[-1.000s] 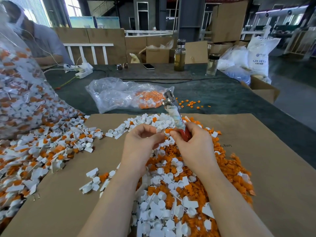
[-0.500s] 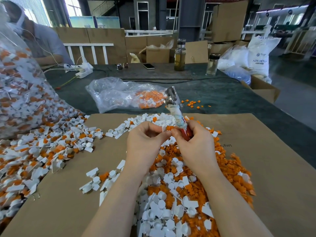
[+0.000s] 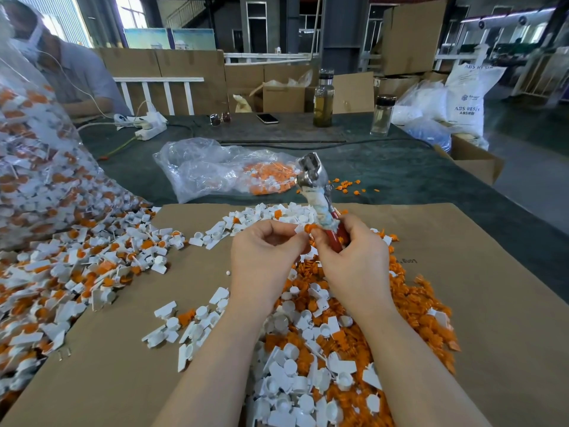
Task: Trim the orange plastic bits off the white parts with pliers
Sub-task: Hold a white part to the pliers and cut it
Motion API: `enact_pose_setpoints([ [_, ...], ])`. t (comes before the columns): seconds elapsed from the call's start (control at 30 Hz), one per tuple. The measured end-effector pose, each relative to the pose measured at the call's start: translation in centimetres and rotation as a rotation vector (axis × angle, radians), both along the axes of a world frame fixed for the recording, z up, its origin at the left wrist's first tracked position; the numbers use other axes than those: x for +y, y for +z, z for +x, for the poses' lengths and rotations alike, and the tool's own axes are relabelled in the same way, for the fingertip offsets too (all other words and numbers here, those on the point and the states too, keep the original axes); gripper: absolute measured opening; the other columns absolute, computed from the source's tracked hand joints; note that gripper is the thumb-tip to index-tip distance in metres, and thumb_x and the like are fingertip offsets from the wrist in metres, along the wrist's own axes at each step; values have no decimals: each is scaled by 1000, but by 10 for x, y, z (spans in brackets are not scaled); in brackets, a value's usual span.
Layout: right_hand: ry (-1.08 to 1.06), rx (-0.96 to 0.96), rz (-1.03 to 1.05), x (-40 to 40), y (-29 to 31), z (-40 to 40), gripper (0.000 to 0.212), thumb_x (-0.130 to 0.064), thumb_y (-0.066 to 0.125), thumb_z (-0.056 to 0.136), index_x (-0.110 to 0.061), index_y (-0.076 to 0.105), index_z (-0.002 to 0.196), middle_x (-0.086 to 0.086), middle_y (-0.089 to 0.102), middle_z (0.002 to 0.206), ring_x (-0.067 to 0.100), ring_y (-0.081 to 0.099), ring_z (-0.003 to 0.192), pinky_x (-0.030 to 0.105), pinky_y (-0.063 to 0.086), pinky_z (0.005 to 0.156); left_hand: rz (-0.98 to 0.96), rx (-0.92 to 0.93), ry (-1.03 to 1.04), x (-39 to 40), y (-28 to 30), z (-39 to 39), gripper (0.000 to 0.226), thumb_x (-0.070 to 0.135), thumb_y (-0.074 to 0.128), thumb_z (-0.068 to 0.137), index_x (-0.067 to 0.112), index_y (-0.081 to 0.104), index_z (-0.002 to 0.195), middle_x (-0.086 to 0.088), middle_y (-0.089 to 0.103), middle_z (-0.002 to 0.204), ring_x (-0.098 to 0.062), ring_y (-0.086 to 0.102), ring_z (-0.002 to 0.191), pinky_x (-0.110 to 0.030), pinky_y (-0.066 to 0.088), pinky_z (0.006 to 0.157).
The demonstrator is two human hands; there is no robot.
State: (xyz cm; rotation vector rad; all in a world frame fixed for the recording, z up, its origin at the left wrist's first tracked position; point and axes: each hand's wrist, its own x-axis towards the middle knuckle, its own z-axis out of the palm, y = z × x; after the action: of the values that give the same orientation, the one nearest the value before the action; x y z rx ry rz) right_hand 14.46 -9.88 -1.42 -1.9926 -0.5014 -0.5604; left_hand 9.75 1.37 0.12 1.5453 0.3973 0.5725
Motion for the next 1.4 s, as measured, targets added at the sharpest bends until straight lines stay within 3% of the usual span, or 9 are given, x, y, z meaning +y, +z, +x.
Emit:
enact_pose_setpoints([
  [0.27,-11,-19,-17,-1,1,0,16,-28,70,86,-27,54,83,-22,46,61,-13,53,67,4,39,57,55,18,18,-2,2,-2,8,16,84,77,19,76,77,3,75,69,-8,70,63,-18,57,61],
  [0.53,67,70,-39,-3,0,6,8,-29,68,88,-25,64,94,-22,55,68,-12,55,73,4,39,56,98,48,13,-2,4,-3,14,16,81,80,24,72,72,8,73,64,-2,67,59,-19,52,60],
  [0.83,138,82,-83,-5,2,8,7,-22,67,89,-19,67,96,-20,53,66,-11,53,67,5,38,56,111,59,43,1,0,-1,10,23,80,83,20,72,76,5,74,68,-12,72,69,-36,61,75],
  [1.07,203,191,-21,-8,6,7,17,-26,66,89,-24,68,106,-15,65,83,-2,59,80,10,46,63,92,20,49,4,-1,1,7,18,77,85,17,71,82,3,75,73,-9,72,68,-16,56,62],
  [1.23,339,346,-99,-20,11,7,6,-25,64,90,-24,64,96,1,67,84,14,61,76,30,51,64,25,-81,52,14,-2,0,4,13,73,88,14,69,86,4,74,70,-9,72,70,-18,56,67],
  [1.4,409,435,-298,-25,11,7,17,-29,65,89,-23,56,101,-9,57,85,4,56,74,18,38,59,-67,-194,33,22,-2,-2,3,5,67,92,4,68,89,0,71,71,-6,68,64,-14,53,65],
])
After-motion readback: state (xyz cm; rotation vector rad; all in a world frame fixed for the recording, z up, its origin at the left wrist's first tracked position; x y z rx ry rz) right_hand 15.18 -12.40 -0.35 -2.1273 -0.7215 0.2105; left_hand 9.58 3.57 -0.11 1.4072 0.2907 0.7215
